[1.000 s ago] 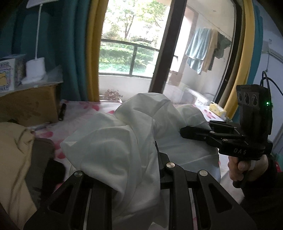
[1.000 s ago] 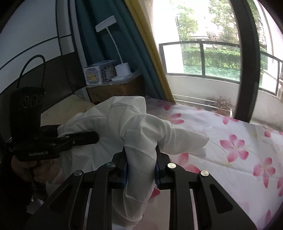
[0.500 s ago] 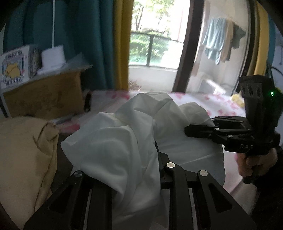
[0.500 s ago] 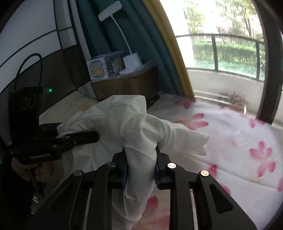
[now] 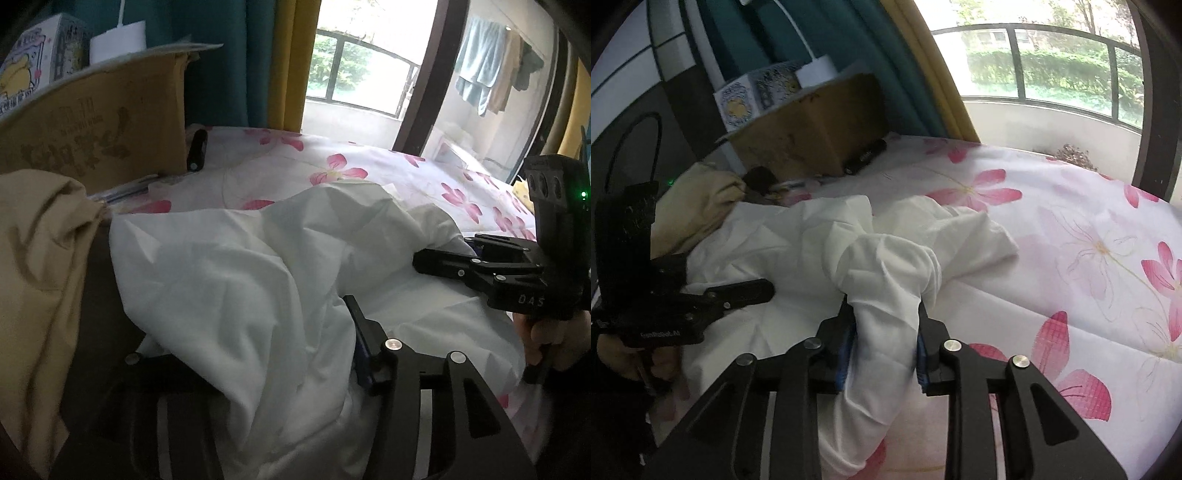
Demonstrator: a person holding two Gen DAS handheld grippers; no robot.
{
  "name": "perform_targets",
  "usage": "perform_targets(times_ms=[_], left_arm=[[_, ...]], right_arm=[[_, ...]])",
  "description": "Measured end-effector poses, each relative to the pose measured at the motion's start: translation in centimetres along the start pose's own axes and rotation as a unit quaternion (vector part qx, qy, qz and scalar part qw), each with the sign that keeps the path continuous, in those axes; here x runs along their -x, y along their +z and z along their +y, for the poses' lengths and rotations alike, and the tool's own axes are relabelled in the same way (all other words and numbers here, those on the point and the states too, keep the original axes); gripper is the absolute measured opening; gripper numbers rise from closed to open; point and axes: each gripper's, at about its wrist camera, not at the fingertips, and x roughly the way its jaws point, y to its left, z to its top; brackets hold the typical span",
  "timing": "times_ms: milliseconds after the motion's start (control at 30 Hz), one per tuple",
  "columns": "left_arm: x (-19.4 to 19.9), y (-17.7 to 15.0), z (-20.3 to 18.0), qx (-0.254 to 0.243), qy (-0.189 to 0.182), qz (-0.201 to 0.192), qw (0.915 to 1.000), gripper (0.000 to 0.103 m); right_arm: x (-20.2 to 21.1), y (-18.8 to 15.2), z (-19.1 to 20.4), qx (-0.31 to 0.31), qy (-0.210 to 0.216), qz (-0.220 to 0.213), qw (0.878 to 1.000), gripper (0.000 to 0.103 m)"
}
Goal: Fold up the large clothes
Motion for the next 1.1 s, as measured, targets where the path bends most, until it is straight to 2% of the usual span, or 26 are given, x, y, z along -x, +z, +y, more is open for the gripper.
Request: perform_targets(times_ms=[100, 167, 300, 467, 700, 733, 767, 900, 1100], left_arm=[[-0.2, 0.1, -0.1, -0.002, 0.0, 0.006, 1.0, 0.056], [-0.2, 0.2, 0.3, 0.005, -0.009, 0.011, 0.9999, 0.056], [-0.2, 0.5, 0.4, 0.01, -0.017, 0.027, 0.9994, 0.056], [0.9, 0.2, 0.1, 0.008, -0.013, 0.032, 0.9994, 0.056], [3.2, -1.3, -0.5, -0.014, 0.022, 0.021, 0.9994, 0.061], [3.3, -1.6, -0.5, -0.013, 0.023, 0.021, 0.9994, 0.062], [3.3, -2.0, -0.3, -0.009, 0.022, 0.021, 0.9995, 0.063], [3.8, -2.6, 0.1, 0.009, 0.018, 0.023, 0.9995, 0.064], [4.8, -2.9, -0.1, 0.006, 0.042, 0.024, 0.9988, 0.064]], right_arm=[[0.0, 0.1, -0.2, -0.003, -0.016, 0.0, 1.0, 0.041], [0.0, 0.2, -0.4, -0.012, -0.032, -0.001, 0.999, 0.054], [1.2, 0.0, -0.4, -0.036, -0.035, -0.007, 0.999, 0.056], [2.9, -1.3, 0.8, -0.023, -0.055, -0.014, 0.998, 0.074], [3.9, -3.1, 2.2, -0.001, -0.065, -0.003, 0.998, 0.08], [3.7, -3.5, 2.4, 0.007, -0.058, 0.006, 0.998, 0.085], [3.6, -3.8, 2.6, 0.011, -0.059, 0.009, 0.998, 0.086], [4.1, -4.7, 2.8, -0.001, -0.06, 0.0, 0.998, 0.087], [5.2, -5.1, 2.9, -0.002, -0.062, -0.002, 0.998, 0.087]])
